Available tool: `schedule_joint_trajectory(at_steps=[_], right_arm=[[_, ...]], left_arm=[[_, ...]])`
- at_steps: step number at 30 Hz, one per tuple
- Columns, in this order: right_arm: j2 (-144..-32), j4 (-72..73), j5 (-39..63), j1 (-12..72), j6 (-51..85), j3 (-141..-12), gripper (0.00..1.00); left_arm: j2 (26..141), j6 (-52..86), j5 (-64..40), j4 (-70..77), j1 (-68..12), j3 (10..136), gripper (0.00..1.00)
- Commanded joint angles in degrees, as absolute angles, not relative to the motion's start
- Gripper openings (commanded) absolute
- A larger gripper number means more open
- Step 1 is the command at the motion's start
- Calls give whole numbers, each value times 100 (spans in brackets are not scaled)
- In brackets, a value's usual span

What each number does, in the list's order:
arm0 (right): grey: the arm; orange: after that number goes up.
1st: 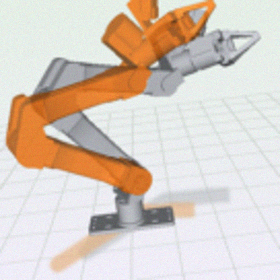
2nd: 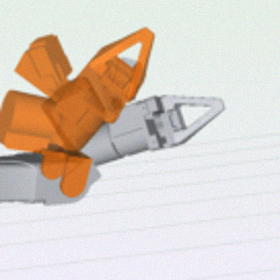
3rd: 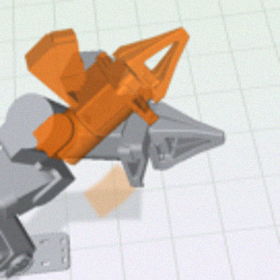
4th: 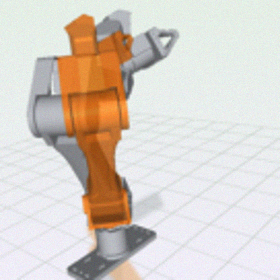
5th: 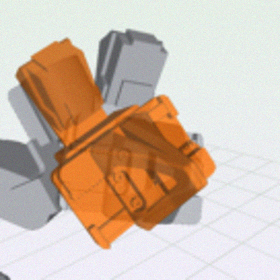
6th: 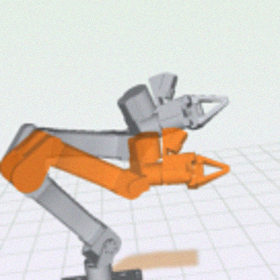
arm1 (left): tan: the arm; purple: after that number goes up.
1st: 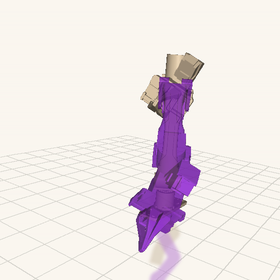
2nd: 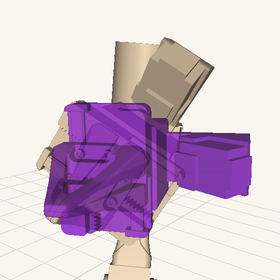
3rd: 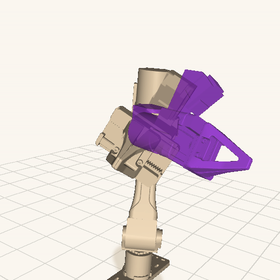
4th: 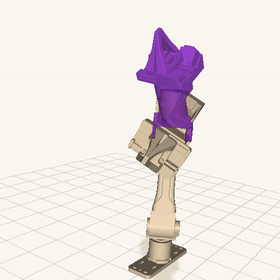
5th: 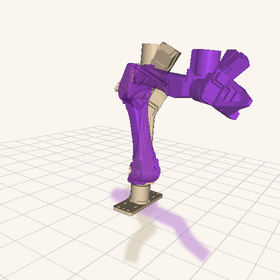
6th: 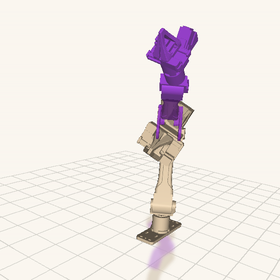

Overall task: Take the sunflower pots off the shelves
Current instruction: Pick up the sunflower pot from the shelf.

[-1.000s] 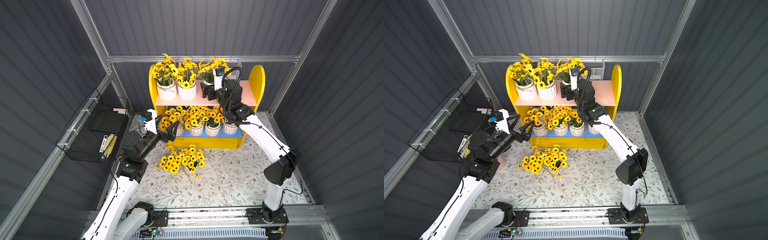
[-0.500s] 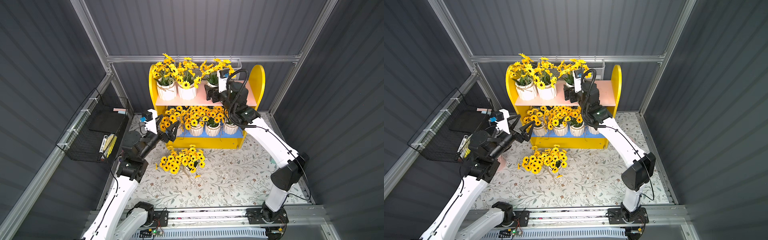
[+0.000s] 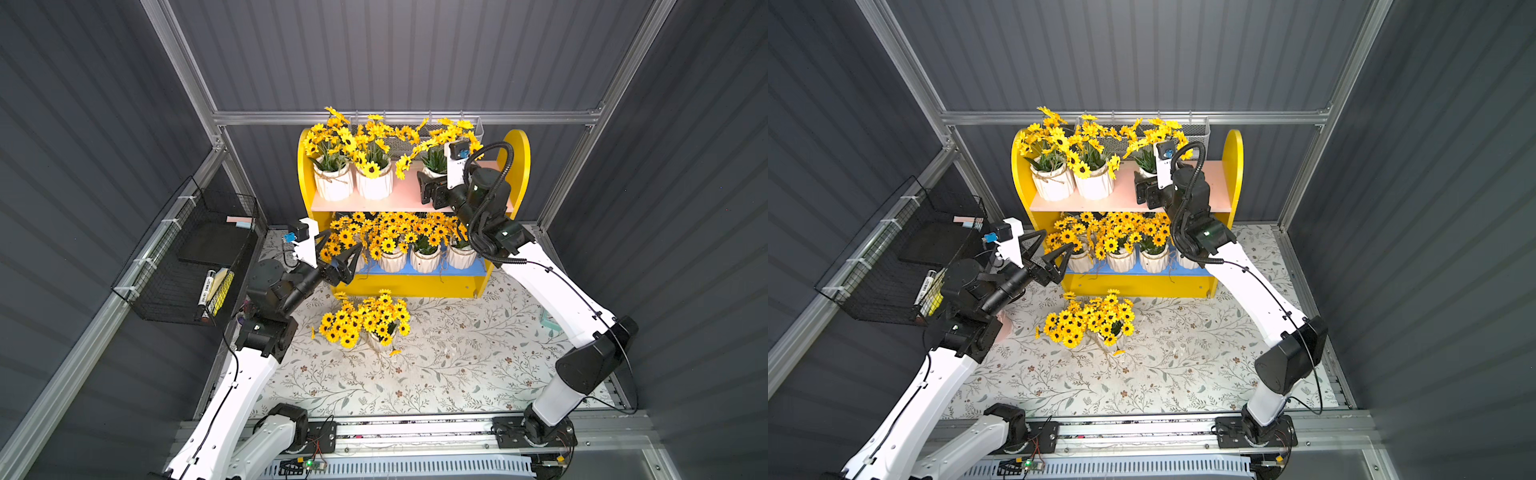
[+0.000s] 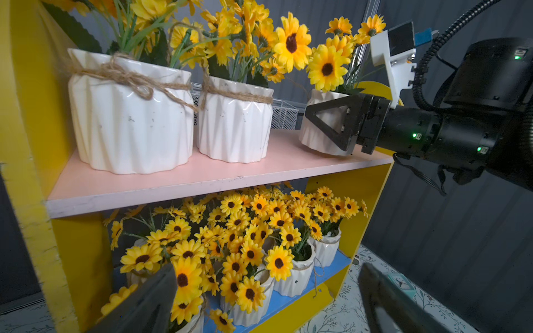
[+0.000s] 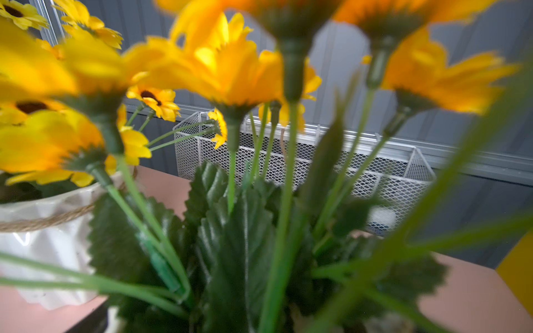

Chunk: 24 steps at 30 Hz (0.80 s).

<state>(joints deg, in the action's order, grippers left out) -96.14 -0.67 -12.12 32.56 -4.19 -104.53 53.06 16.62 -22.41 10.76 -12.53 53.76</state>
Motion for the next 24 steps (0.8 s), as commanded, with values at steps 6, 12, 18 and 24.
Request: schedule_joint_trajectory(at_steps=[6, 12, 18, 24], right_arm=[[-9006, 610, -1405, 3233, -656, -10034, 0], [-8821, 669, -1374, 3226, -686, -9843, 0], [-8477, 738, -1210, 3250, -668, -9481, 0], [-8134, 762, -1160, 3397, -863, -9122, 0]], left_arm=[[5458, 1803, -2729, 1294, -1229, 5378, 99], [5536, 1839, -2827, 1335, -1230, 5378, 100], [5614, 1857, -2952, 1378, -1255, 5371, 100], [5678, 1843, -3043, 1376, -1334, 5396, 99]])
